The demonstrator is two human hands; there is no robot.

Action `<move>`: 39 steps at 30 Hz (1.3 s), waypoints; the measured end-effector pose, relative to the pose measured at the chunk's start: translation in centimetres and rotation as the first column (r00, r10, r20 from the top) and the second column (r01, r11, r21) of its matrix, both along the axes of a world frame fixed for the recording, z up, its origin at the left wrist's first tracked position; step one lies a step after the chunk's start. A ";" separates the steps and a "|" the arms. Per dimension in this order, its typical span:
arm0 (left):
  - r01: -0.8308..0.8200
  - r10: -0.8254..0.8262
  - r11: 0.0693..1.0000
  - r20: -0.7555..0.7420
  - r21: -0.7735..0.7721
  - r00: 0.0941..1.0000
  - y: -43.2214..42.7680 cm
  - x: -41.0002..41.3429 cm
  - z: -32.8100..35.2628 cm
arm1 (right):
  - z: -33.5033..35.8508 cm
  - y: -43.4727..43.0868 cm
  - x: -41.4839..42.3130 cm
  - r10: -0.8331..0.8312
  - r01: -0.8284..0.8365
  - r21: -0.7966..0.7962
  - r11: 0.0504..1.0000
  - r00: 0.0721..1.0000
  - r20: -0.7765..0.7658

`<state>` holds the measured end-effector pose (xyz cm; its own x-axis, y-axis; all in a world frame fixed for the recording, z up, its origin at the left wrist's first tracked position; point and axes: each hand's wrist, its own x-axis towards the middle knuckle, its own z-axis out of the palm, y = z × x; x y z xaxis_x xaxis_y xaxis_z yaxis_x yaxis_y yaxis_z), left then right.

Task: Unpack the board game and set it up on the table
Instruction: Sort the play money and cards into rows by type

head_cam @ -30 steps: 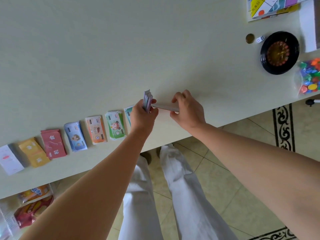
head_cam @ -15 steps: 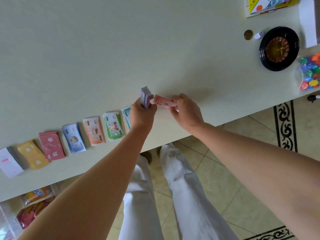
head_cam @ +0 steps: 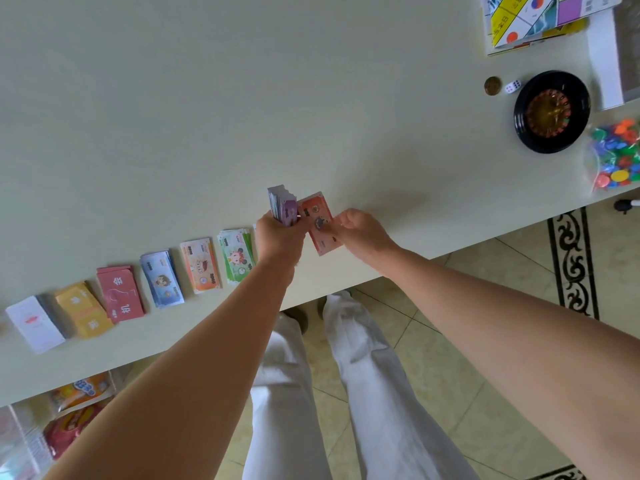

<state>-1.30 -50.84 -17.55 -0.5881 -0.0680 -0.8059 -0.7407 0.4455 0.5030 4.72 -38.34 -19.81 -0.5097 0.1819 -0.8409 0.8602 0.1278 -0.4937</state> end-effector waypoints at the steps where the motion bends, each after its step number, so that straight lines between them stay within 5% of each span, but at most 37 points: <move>1: 0.030 -0.031 0.999 -0.004 -0.015 1.000 -0.4 -0.1 -0.2 | -0.1 0.1 -0.1 -0.049 0.049 0.016 0.999 0.999 -0.014; 9: 0.053 -0.054 0.999 0.010 0.009 0.999 -1.8 -0.5 -0.8 | -0.2 0.3 -0.7 -0.150 0.150 -0.012 0.989 0.987 -0.055; 18: -0.096 0.088 0.987 0.065 0.132 0.994 -3.4 -0.9 -0.5 | -2.5 -2.3 -1.1 0.027 -0.021 0.443 0.896 1.000 -0.007; 24: -0.115 0.077 0.950 0.137 0.292 0.988 -4.1 -0.8 0.6 | -1.5 -2.8 -1.7 0.056 -0.045 0.525 0.850 0.998 -0.006; 28: -0.104 0.034 0.921 0.188 0.375 0.982 -3.7 -0.5 2.0 | 0.8 -2.4 -2.1 -0.048 0.094 0.197 0.976 0.973 -0.226; 31: -0.095 0.019 0.921 0.198 0.379 0.980 -2.9 -0.1 2.8 | 2.5 -1.9 -1.8 -0.120 0.102 -0.099 0.990 0.974 -0.194; 39: -0.172 0.066 0.891 0.255 0.420 0.965 -1.3 1.0 4.6 | 4.2 -0.5 -1.1 -0.277 0.240 -0.221 0.945 0.949 -0.152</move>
<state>-0.26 -52.18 -12.93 -0.3946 0.2628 -0.8804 -0.8915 0.1226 0.4362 3.65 -38.81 -15.64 -0.6121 0.1678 -0.7727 0.7457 -0.2025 -0.6347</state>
